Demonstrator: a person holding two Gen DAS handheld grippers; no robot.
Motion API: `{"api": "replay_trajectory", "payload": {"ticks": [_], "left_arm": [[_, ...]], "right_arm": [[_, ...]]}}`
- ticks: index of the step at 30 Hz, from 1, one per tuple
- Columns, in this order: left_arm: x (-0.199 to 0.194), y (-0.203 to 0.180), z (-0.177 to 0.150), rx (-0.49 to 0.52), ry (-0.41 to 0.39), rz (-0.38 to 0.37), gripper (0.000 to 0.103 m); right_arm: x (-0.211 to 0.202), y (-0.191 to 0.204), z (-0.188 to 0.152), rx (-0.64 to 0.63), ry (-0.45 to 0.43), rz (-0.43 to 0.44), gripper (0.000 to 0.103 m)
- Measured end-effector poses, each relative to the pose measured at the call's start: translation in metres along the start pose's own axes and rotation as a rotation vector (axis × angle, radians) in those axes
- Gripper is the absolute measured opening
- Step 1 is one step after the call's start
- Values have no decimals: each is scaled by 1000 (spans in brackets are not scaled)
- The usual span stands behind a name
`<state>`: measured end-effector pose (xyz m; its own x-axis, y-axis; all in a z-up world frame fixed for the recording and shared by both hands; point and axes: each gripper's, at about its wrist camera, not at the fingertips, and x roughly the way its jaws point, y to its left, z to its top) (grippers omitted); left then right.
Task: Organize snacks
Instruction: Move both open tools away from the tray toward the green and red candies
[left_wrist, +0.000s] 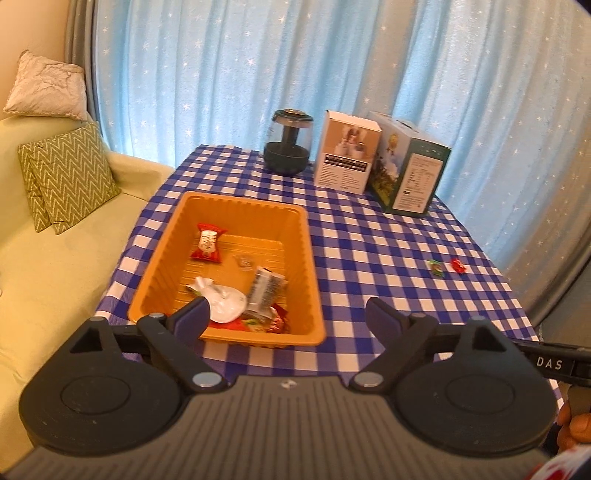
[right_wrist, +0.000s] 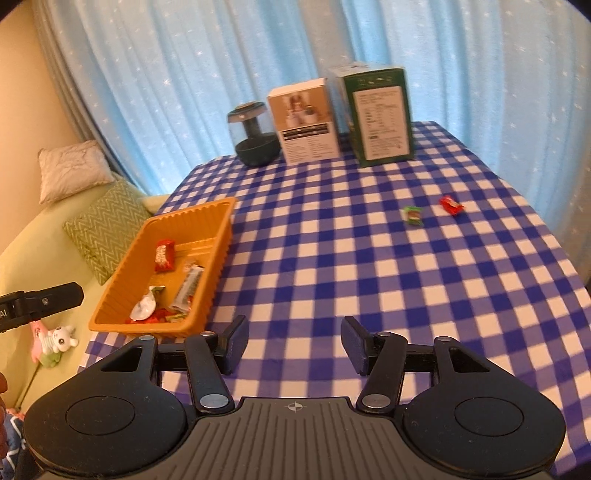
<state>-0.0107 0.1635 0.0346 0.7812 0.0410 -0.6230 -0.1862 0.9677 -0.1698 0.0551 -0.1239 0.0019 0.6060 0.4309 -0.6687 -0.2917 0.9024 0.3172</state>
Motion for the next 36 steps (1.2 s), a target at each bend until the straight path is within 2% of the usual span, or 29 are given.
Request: {"api": "replay_trajectory", "payload": {"ticks": [6,18,36], "left_arm": [[0,-23,-8,23,14,-24,93],[8,-75,-13,74,24,-100,95],[35,-137,-12,135,42,-176,95]], "right_arm": [[-19,-30,-5,52,-17,-42,64],[-44,-75,-7,136,-53,-100,66],[-57,-116,-1,200,-88,-152,66]]}}
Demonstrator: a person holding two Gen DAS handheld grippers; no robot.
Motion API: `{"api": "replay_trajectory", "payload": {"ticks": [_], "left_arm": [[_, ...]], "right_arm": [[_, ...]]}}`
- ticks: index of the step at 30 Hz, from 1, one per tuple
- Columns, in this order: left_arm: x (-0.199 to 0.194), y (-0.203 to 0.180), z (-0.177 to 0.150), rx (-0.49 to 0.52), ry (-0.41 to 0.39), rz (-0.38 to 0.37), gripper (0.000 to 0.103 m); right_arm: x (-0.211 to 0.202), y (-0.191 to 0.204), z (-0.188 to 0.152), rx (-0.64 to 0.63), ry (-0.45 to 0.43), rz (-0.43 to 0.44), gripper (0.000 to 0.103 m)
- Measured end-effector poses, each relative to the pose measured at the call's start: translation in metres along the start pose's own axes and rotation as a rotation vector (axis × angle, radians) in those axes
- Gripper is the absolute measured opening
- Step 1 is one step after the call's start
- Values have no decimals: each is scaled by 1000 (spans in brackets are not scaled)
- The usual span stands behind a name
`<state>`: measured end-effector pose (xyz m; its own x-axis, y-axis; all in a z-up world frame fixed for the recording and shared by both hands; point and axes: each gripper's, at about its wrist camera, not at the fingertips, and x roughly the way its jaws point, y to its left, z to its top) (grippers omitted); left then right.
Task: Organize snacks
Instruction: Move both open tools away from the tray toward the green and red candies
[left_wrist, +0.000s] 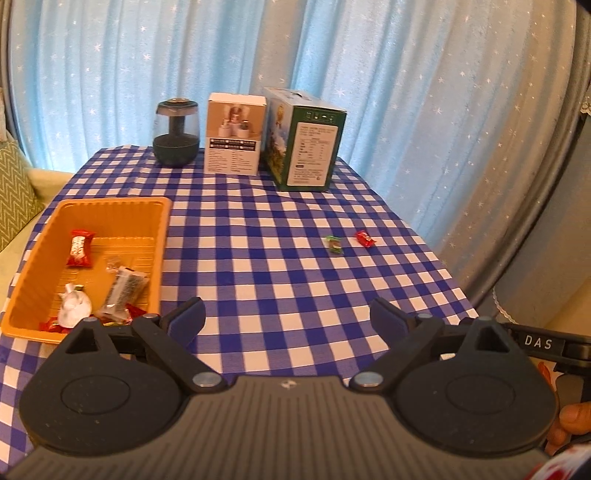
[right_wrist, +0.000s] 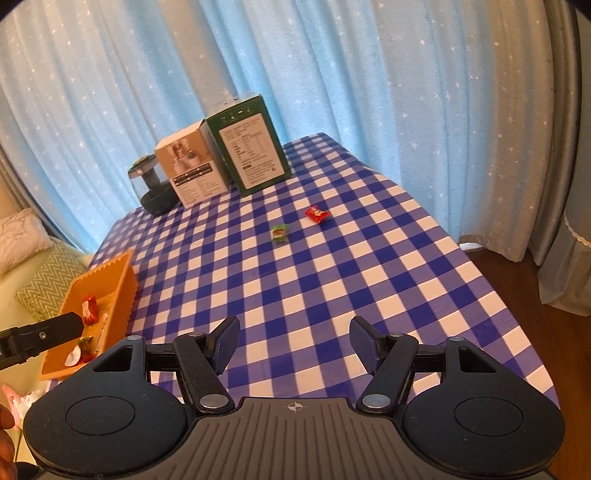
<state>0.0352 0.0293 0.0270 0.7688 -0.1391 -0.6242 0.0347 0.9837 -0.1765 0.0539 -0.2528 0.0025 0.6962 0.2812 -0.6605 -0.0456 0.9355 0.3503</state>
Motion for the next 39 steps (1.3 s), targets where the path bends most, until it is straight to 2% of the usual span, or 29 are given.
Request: {"api": "replay_trajectory", "payload": {"ticks": [19,30,39], "left_arm": [[63,-33,15,49,23,-37,95],[117,-40,25,65,16,-25,95],[172,-43,30,66,1,-18,94]], "right_arm": [[38,-27,35,-17,-18,-44,66],[88,-43,57,-97,-24,-67,66],[139,-46,71,-208,-70,-38,66]]}}
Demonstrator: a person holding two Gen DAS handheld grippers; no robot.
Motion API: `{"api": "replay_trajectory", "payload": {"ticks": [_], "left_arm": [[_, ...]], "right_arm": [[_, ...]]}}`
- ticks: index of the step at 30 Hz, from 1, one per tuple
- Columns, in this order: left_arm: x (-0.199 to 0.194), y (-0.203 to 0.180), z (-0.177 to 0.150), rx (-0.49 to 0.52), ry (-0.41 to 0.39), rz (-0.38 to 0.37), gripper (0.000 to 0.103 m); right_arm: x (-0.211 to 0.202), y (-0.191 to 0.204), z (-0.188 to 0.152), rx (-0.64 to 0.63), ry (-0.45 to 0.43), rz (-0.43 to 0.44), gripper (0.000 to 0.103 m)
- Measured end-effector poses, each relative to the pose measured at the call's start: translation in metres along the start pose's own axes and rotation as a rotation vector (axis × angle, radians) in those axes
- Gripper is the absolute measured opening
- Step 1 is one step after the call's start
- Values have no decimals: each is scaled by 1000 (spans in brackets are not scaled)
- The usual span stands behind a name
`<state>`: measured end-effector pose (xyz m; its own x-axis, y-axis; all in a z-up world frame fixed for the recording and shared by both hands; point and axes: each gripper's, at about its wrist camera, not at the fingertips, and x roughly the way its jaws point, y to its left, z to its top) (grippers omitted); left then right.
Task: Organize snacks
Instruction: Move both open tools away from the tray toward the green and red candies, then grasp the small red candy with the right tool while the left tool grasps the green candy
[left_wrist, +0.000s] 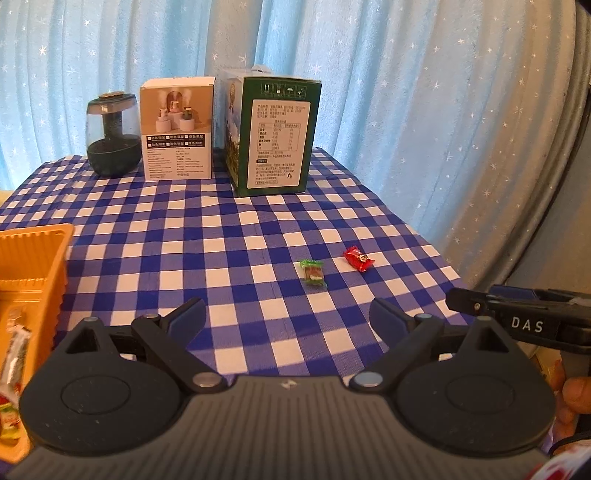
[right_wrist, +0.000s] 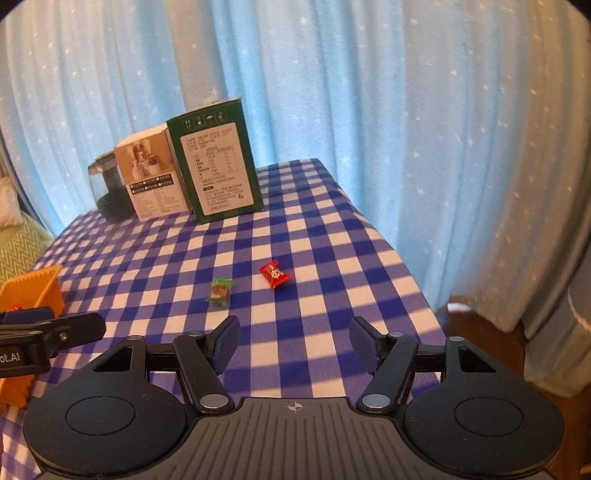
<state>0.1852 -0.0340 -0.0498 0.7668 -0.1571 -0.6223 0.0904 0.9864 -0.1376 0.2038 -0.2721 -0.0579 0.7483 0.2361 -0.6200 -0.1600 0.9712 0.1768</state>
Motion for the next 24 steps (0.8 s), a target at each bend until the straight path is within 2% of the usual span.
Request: {"api": "replay_trajectory", "payload": {"ticks": [13,15,24], "left_arm": [[65,1,3,26,6,-18,84],[73,3,3,26,2,-18,83],[90,14,2,18,6,-16,75]], "right_arm": [[82,-8,13,-77,-13,39,64],[93,-5,14,-109,-9,40,56],[136,3,20,-173,-17,72,40]]}}
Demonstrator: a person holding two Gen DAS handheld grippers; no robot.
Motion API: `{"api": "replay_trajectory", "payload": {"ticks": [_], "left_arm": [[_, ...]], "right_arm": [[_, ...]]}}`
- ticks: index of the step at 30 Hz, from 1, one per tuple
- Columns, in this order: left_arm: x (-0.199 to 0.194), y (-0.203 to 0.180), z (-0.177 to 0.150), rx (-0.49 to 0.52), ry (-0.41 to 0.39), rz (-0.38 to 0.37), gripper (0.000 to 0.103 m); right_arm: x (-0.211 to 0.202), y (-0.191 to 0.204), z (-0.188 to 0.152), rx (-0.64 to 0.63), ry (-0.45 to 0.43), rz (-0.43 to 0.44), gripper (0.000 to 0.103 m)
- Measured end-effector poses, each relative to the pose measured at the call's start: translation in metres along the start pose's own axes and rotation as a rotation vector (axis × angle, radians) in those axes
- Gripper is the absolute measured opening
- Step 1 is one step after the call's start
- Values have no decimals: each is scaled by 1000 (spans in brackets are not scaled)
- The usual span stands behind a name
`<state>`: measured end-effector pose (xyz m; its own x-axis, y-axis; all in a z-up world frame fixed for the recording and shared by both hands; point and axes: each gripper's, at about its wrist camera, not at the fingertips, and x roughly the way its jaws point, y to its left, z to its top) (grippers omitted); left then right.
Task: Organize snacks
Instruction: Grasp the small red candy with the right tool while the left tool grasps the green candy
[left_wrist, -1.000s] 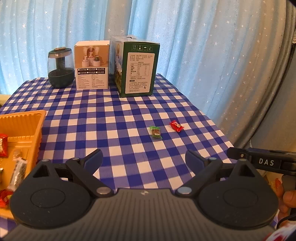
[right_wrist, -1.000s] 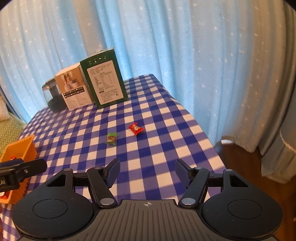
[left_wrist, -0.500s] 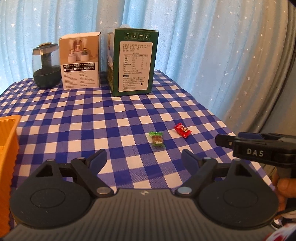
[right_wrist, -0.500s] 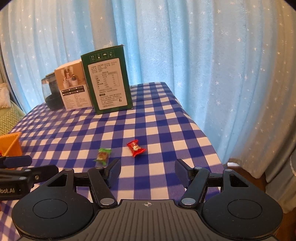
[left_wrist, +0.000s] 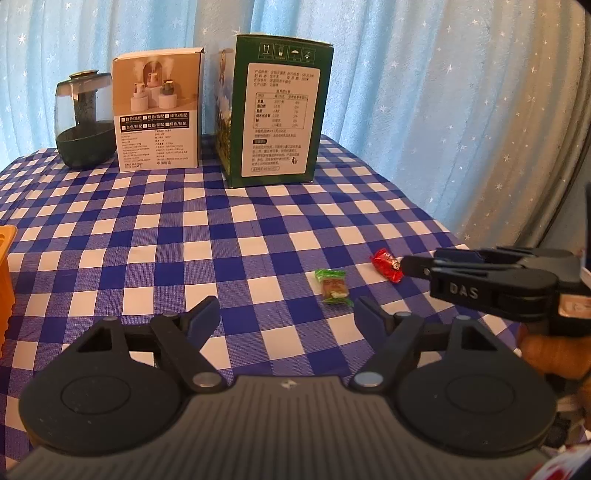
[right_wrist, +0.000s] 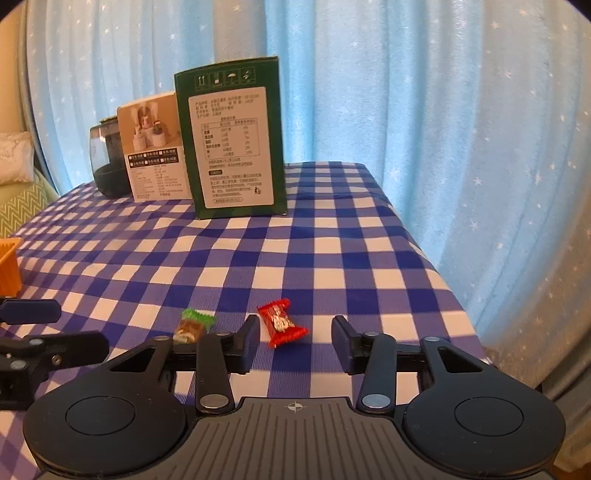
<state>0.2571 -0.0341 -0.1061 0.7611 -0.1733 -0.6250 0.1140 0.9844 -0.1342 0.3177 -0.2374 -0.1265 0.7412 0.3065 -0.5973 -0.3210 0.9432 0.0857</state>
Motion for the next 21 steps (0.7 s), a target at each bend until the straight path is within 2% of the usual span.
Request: {"api": "replay_trajectory", "payload": {"ticks": [7,13,17,21], "left_arm": [[9,9,-1,-6,10,-1,67],[16,8,2,-2,12,-19,59],[24,0,5,13,10,-38,56],[36,-13,8,45,5,-50,47]], "right_arm": [[27,11,-1,-71,20,1,31],[34,14,-5,-88,46,-8,18],[26,6,-3,-30,49,-29,16],[11,-7,-2,45,47,-64,16]]}}
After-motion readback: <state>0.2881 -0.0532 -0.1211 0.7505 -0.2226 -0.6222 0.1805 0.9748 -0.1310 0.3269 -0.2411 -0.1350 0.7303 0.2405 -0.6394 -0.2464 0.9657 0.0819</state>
